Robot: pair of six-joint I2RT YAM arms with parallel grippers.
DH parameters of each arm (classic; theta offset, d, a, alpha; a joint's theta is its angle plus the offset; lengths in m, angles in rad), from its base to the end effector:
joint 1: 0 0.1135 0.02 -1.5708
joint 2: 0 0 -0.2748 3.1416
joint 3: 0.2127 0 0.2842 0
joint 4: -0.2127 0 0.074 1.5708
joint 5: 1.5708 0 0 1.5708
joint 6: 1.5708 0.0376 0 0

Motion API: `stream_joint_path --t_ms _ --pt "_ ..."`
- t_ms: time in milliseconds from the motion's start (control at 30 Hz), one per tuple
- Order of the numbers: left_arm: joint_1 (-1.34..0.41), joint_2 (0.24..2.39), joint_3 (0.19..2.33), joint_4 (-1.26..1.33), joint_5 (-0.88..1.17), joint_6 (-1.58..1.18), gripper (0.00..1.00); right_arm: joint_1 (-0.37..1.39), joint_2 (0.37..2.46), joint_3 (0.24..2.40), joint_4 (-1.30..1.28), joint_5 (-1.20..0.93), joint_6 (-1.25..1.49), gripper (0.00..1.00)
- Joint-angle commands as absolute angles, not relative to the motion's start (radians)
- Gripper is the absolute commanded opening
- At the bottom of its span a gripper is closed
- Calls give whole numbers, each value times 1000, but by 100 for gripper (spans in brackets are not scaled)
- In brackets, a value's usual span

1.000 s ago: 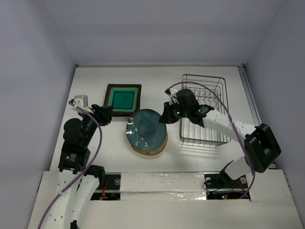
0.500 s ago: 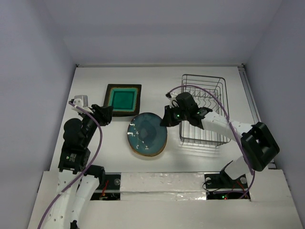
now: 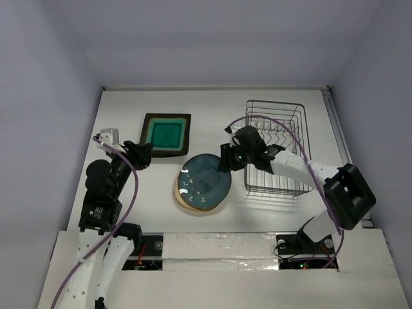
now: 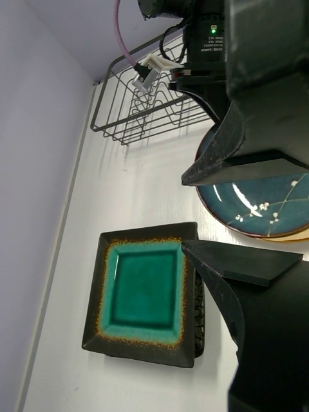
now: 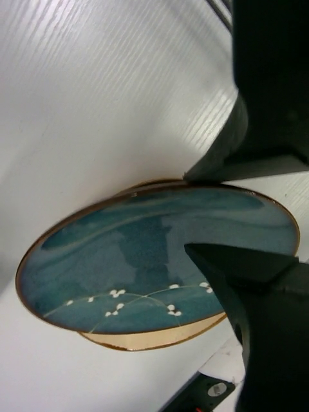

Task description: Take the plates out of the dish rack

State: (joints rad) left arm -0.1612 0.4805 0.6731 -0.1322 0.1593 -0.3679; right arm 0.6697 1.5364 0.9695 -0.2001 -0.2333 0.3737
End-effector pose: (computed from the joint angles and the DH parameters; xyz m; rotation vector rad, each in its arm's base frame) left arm 0.1455 -0.0297 0.3593 -0.0288 1.5354 -0.5429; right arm 0.2743 0.2283 0.2128 -0.4813 2.4019 0.7668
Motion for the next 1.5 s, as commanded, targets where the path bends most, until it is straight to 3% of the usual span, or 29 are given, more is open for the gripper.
stream_joint_path --t_ms 0,267,500,700,733,767,833,867,900,933,967,1033,1133,1167,1233,1267,1333,1367,1400,1467 --pt "-155 479 689 -89 176 -367 36 670 1568 994 -227 -178 336 50" --pt "-155 479 687 -89 178 -368 36 679 1603 1031 -270 -140 311 82" --pt "-155 479 687 -86 179 -367 36 699 1563 1072 -287 -153 299 87" --pt "-155 479 687 -87 179 -368 36 718 1566 1091 -307 -123 301 87" --pt "-155 477 689 -87 178 -367 36 718 1545 1086 -298 -121 305 84" --pt "-155 477 687 -87 178 -368 36 718 1530 1083 -275 -124 310 74" --pt "-155 477 687 -86 179 -368 36 729 1490 1081 -255 -111 327 64" --pt "-155 477 689 -86 179 -368 36 729 1441 1084 -244 -86 331 26" --pt "-155 477 689 -86 184 -368 36 738 1412 1086 -218 -71 342 13" --pt "-155 477 687 -84 187 -368 37 738 1376 1080 -203 -57 345 6" --pt "-155 476 686 -80 192 -370 37 738 1300 1075 -161 -40 348 0" --pt "-155 476 686 -80 195 -371 41 738 1212 1062 -123 -9 353 0" --pt "-155 476 692 -89 186 -373 60 738 1016 1026 -71 133 336 1" --pt "-155 474 693 -87 186 -376 67 738 962 999 -58 217 327 6" --pt "-155 472 695 -86 195 -379 70 738 795 965 -31 314 304 20" --pt "-155 465 695 -81 195 -377 72 738 740 935 -20 421 298 46" --pt "-155 456 698 -80 190 -376 72 738 598 908 -20 532 299 75" --pt "-155 448 699 -80 187 -376 73 738 557 896 -20 588 299 95" --pt "-155 445 699 -78 181 -376 73 738 525 872 -21 682 301 100" --pt "-155 437 707 -74 178 -382 73 738 473 853 -26 759 301 100"
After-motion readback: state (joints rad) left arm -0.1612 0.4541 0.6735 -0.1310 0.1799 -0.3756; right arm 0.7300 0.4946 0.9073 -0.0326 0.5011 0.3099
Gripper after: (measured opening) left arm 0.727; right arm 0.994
